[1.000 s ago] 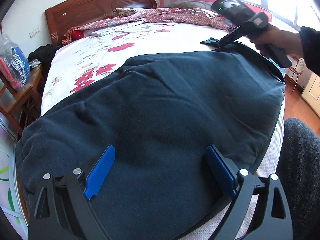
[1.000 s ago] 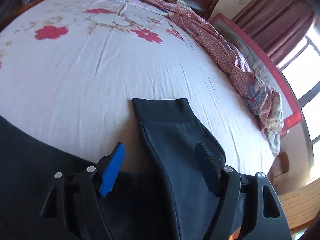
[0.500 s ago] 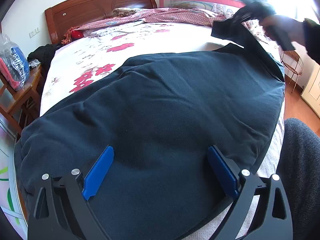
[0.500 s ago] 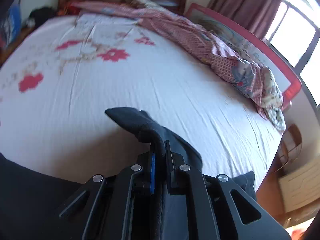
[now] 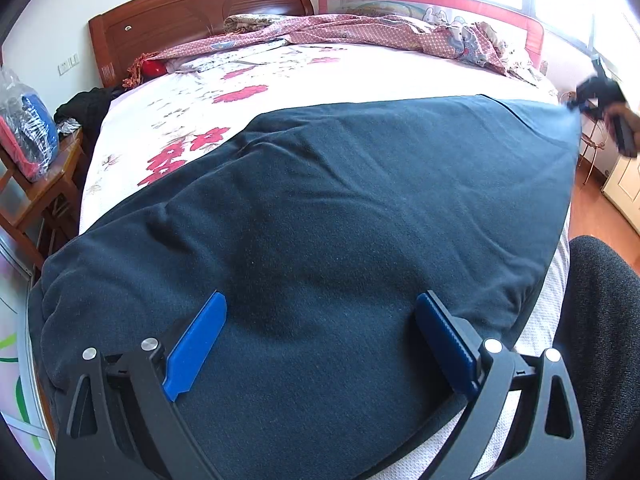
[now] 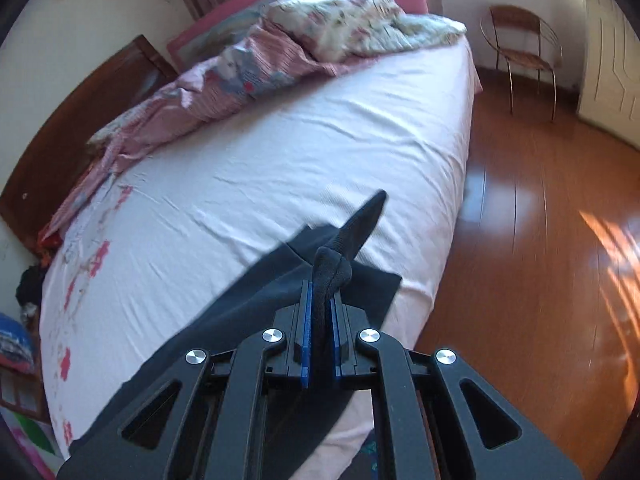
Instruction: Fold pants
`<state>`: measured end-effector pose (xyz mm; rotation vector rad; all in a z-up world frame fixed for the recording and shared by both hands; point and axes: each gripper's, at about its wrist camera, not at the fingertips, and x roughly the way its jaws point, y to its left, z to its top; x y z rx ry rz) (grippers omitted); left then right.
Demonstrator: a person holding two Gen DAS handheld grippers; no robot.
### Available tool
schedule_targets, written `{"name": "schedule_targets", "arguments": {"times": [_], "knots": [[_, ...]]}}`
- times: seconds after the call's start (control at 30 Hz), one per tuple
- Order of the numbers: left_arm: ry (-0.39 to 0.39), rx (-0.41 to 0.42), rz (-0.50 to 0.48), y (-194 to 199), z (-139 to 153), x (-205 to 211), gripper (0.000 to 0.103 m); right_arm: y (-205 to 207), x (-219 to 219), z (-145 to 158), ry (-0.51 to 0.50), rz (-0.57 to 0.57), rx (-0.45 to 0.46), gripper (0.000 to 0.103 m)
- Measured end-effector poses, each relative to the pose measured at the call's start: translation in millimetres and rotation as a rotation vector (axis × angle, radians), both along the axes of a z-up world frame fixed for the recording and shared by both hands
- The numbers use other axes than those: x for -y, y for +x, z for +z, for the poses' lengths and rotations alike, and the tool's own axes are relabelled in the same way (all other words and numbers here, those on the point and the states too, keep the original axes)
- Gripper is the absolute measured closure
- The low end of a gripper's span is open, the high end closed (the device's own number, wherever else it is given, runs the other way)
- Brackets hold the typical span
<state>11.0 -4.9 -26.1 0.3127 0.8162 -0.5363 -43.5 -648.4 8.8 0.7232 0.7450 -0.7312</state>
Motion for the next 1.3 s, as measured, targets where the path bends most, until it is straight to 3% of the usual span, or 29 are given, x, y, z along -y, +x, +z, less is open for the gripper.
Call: {"name": "schedule_targets", "arguments": {"times": [0.07,0.17,0.23,0.27,0.33,0.4,0.47,0.7,0.93,1.3], "knots": [[0.005,-0.003,0.000,0,0,1,0.007,-8,-1,-27,0.037,-0.023,0.016,0.096],[0.015,-0.009,-0.003,2,1,2,0.007,-24,5,-44,0.114,-0.064,0.153,0.096],[0.023,-0.014,-0.005,2,1,4,0.007,-32,14,-51,0.177,-0.092,0.195,0.094],[0.026,-0.015,-0.005,2,1,4,0.006,-38,19,-52,0.210,-0.123,0.235,0.084],[0.031,-0.018,-0.004,4,1,5,0.006,-54,26,-57,0.266,-0.185,0.309,0.083],[0.037,-0.017,-0.003,3,1,6,0.006,-60,32,-62,0.316,-0.191,0.384,0.070],[0.038,-0.018,-0.003,3,1,5,0.006,-60,36,-68,0.349,-0.205,0.393,0.065],[0.046,-0.020,0.001,3,2,6,0.006,-43,33,-79,0.439,-0.148,0.460,0.065],[0.048,-0.021,0.004,3,2,6,0.006,-27,31,-66,0.367,-0.101,0.412,0.062],[0.045,-0.020,0.005,3,2,6,0.006,-35,35,-66,0.463,-0.082,0.607,0.062]]}}
